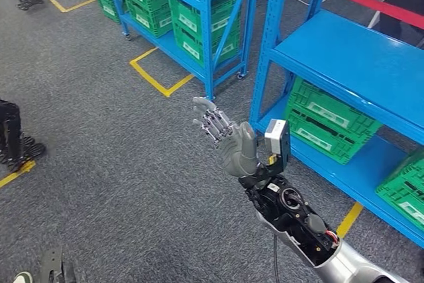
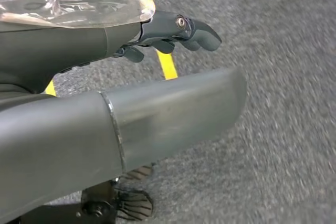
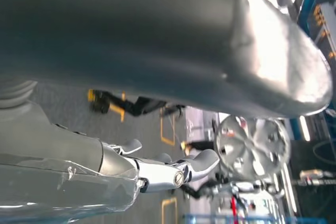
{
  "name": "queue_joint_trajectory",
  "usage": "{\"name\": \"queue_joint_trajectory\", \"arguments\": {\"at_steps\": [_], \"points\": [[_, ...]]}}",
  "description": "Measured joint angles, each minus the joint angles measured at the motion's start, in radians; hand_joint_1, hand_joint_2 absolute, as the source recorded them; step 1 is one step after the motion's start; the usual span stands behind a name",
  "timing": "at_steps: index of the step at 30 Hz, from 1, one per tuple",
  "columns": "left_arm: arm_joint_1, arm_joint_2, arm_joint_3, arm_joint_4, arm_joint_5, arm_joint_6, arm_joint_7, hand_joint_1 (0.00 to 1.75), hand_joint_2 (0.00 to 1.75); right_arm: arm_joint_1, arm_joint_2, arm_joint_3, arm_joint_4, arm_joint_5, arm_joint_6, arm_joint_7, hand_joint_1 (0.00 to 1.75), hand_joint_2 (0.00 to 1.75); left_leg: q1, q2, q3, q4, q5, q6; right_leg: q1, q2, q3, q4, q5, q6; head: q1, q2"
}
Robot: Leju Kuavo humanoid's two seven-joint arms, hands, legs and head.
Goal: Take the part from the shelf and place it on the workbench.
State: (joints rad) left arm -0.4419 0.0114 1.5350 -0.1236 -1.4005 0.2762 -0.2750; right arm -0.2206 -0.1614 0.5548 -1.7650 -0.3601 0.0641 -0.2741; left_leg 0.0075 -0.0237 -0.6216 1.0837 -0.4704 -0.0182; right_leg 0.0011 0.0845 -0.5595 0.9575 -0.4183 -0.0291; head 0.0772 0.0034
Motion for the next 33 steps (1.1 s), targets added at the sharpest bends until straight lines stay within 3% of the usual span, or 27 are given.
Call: {"name": "queue_joint_trajectory", "arguments": {"at_steps": [2,3,5,6,7,9,10,11,12,13,15,17,18,20,22,23,25,27,28,29,31,33], "points": [[-0.002,0.003,0.0,0.0,0.0,0.0,0.0,0.0,0.0,-0.002,0.0,0.0,0.001,0.0,0.0,0.0,0.0,0.0,0.0,-0.042,0.051,-0.116,0.042,0.009,0.0,0.024,-0.004,0.002,0.001,0.004,0.0,0.0],[-0.003,0.005,0.0,0.0,0.0,0.0,0.0,0.0,0.0,-0.003,0.0,0.001,0.002,0.0,0.0,0.0,0.0,0.0,0.0,-0.054,0.061,-0.139,0.045,0.011,-0.002,0.036,-0.008,0.002,0.003,0.009,0.0,0.0],[-0.004,0.005,0.0,0.0,0.0,0.0,0.0,0.0,0.0,-0.002,0.0,0.001,0.002,0.0,0.0,0.0,0.0,0.0,-0.001,-0.037,0.066,-0.148,0.045,0.014,-0.006,0.059,-0.015,0.0,0.006,0.021,0.0,0.0],[-0.006,0.003,0.0,0.0,0.0,0.0,0.0,0.0,0.0,-0.002,0.0,0.001,0.003,0.0,0.0,0.0,0.0,0.0,0.0,-0.025,0.07,-0.155,0.047,0.017,-0.004,0.05,-0.02,0.005,0.002,0.026,0.0,0.0],[-0.007,0.002,0.0,0.0,0.0,0.0,0.0,0.0,0.0,-0.003,0.0,0.001,0.003,0.0,0.0,0.0,0.0,0.0,0.002,-0.012,0.074,-0.161,0.049,0.021,-0.002,0.026,-0.031,0.027,-0.013,0.031,0.004,0.0],[-0.007,0.001,0.0,0.0,0.0,0.001,0.0,0.0,0.0,-0.005,0.0,0.001,0.005,0.0,0.0,0.0,0.0,0.0,0.002,0.015,0.081,-0.168,0.05,0.027,-0.001,-0.04,-0.081,0.133,-0.071,0.038,0.012,0.0],[-0.006,0.002,0.0,0.0,0.0,0.001,-0.001,0.0,0.0,-0.005,0.0,0.001,0.007,0.0,0.0,0.0,0.0,0.0,0.0,0.028,0.081,-0.168,0.049,0.029,-0.004,-0.06,-0.113,0.204,-0.102,0.042,0.015,0.0],[-0.004,0.002,0.0,0.0,0.0,0.001,-0.001,0.0,0.0,-0.004,0.0,0.003,0.009,0.0,0.0,0.0,0.0,0.0,0.0,0.041,0.081,-0.167,0.047,0.029,-0.007,-0.068,-0.14,0.262,-0.122,0.046,0.015,0.0],[-0.003,0.002,0.0,0.0,0.0,0.001,-0.001,0.0,0.0,-0.002,0.0,0.004,0.01,0.0,0.0,0.0,0.0,0.0,0.0,0.055,0.082,-0.167,0.046,0.029,-0.012,-0.073,-0.153,0.288,-0.124,0.05,0.016,0.0],[-0.002,0.002,0.0,0.0,0.0,0.001,-0.001,0.0,0.0,-0.001,0.0,0.005,0.011,0.0,0.0,0.0,0.0,0.0,0.0,0.067,0.083,-0.166,0.044,0.027,-0.016,-0.078,-0.145,0.275,-0.107,0.054,0.016,0.0],[-0.002,0.001,0.0,0.0,0.0,0.001,0.0,0.0,0.0,-0.001,0.0,0.005,0.011,0.0,0.0,0.0,0.0,0.0,0.002,0.089,0.087,-0.162,0.037,0.019,-0.021,-0.108,-0.078,0.145,-0.045,0.06,0.017,0.0],[-0.002,0.003,0.0,0.0,0.0,0.001,0.0,0.0,0.0,-0.002,0.0,0.005,0.011,0.0,0.0,0.0,0.0,0.0,-0.002,0.107,0.089,-0.155,0.03,0.008,-0.016,-0.14,-0.018,0.032,-0.012,0.056,0.019,0.0],[-0.002,0.003,0.0,0.0,0.0,0.001,-0.001,0.0,0.0,-0.002,0.0,0.006,0.011,0.0,0.0,0.0,0.0,0.0,-0.004,0.116,0.09,-0.152,0.028,0.004,-0.011,-0.146,-0.008,0.012,-0.012,0.049,0.018,0.0],[-0.003,0.003,0.0,0.0,0.0,0.001,-0.001,0.0,0.0,-0.001,0.0,0.006,0.011,0.0,0.0,-0.001,0.0,0.0,-0.004,0.134,0.091,-0.151,0.027,-0.005,-0.008,-0.121,-0.008,0.012,-0.01,0.033,0.013,0.0],[-0.006,0.001,0.0,0.0,0.0,0.001,-0.001,0.0,0.0,-0.003,0.0,0.006,0.01,0.0,0.0,-0.001,0.0,0.0,0.002,0.114,0.086,-0.128,0.006,-0.015,-0.009,-0.1,-0.008,0.009,-0.006,0.02,0.009,0.0],[-0.007,0.001,0.0,0.0,0.0,0.001,-0.001,0.0,0.0,-0.004,0.0,0.006,0.01,0.0,0.0,-0.001,0.0,0.0,0.004,0.089,0.068,-0.087,-0.019,-0.019,-0.01,-0.09,-0.007,0.008,-0.004,0.014,0.007,0.0],[-0.005,0.001,0.0,0.0,0.0,0.001,-0.001,0.0,0.0,-0.005,0.0,0.007,0.01,0.0,0.0,-0.001,0.0,0.0,0.006,0.041,-0.002,0.056,-0.087,-0.021,-0.01,-0.069,-0.01,0.008,-0.002,0.005,0.002,0.0],[0.001,0.002,0.0,0.0,0.0,0.001,-0.001,0.0,0.0,-0.004,0.0,0.008,0.012,0.0,0.0,-0.001,0.0,0.0,0.005,0.03,-0.064,0.169,-0.117,-0.018,-0.006,-0.043,-0.012,0.008,0.001,0.001,0.0,0.0],[0.003,0.002,0.0,0.0,0.0,0.001,-0.001,0.0,0.0,-0.004,0.0,0.008,0.013,0.0,0.0,0.0,0.0,0.0,0.004,0.028,-0.069,0.17,-0.104,-0.014,-0.004,-0.029,-0.012,0.008,0.002,0.0,0.0,0.0],[0.003,0.002,0.0,0.0,0.0,0.001,-0.001,0.0,0.0,-0.004,0.0,0.008,0.013,0.0,0.0,0.0,0.0,0.0,0.003,0.023,-0.052,0.127,-0.072,-0.008,-0.003,-0.015,-0.012,0.008,0.003,0.0,0.0,0.0],[0.001,0.003,0.0,0.0,0.0,0.001,-0.001,0.0,0.0,-0.004,0.0,0.008,0.014,0.0,0.0,-0.001,0.0,0.0,0.001,-0.011,0.017,-0.022,-0.001,0.006,-0.002,0.012,-0.013,0.008,0.005,0.002,-0.001,0.0],[-0.002,0.005,0.0,0.0,0.0,0.001,-0.002,0.0,0.0,-0.005,0.0,0.008,0.014,0.0,0.0,-0.001,0.0,0.0,0.0,-0.042,0.063,-0.122,0.029,0.012,-0.002,0.036,-0.018,0.009,0.008,0.009,-0.002,0.0]]}}
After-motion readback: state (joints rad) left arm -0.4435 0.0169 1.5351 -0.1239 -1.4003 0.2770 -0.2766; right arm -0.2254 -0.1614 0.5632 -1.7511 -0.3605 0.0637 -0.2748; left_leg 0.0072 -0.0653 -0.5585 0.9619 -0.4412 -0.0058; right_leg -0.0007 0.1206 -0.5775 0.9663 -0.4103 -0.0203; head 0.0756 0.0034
